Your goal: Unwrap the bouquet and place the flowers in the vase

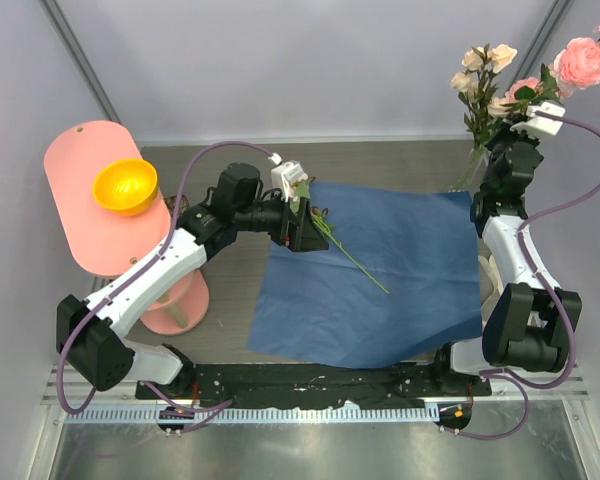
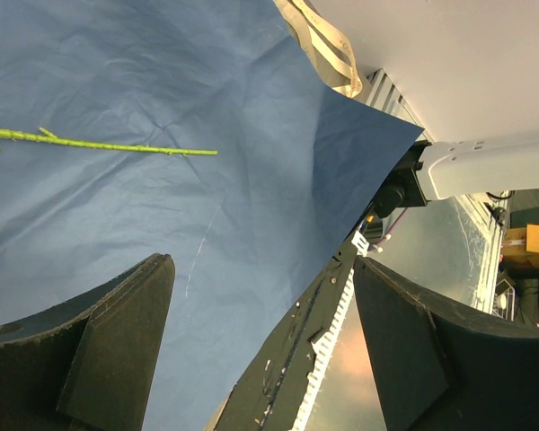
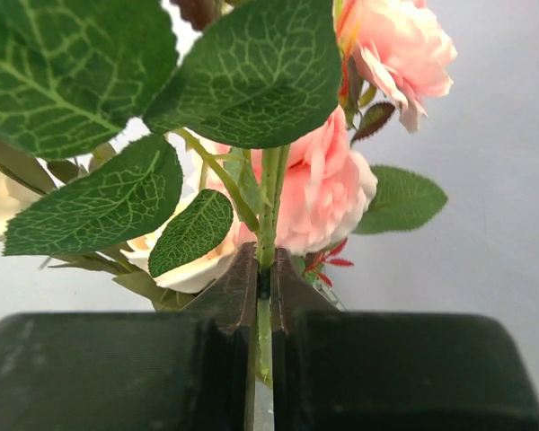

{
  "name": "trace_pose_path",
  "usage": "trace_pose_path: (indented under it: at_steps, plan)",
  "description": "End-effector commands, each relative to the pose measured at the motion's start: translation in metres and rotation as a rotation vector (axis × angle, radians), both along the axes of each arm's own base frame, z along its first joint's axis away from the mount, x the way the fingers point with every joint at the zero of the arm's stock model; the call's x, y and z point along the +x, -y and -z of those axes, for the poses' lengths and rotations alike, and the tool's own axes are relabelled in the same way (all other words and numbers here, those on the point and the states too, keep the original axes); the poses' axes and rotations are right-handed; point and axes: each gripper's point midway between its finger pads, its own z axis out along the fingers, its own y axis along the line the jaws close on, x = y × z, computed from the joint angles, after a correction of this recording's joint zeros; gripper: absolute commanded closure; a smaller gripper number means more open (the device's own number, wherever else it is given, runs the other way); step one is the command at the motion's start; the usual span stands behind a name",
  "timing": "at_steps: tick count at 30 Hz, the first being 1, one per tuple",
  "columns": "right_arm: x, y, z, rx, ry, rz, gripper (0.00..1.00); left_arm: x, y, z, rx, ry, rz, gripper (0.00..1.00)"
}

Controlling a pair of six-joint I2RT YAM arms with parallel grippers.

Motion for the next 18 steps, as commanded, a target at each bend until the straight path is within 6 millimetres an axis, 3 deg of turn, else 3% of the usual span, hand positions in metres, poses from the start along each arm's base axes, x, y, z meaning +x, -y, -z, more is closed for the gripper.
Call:
trace_pose_path:
  at_steps: [1, 9, 18]
  plan:
    - [-0.004, 0.000, -0.011, -0.029, 0.049, 0.003, 0.99, 0.005, 0.002, -0.011, -0.014, 0.049, 0.003, 0.15]
    - [-0.001, -0.015, 0.011, -0.067, -0.027, -0.007, 0.99, 0.006, 0.002, -0.010, -0.011, 0.048, -0.003, 0.15]
    - [0.003, -0.017, 0.039, -0.048, -0.097, -0.020, 0.99, 0.004, 0.002, -0.014, -0.021, 0.047, 0.003, 0.15]
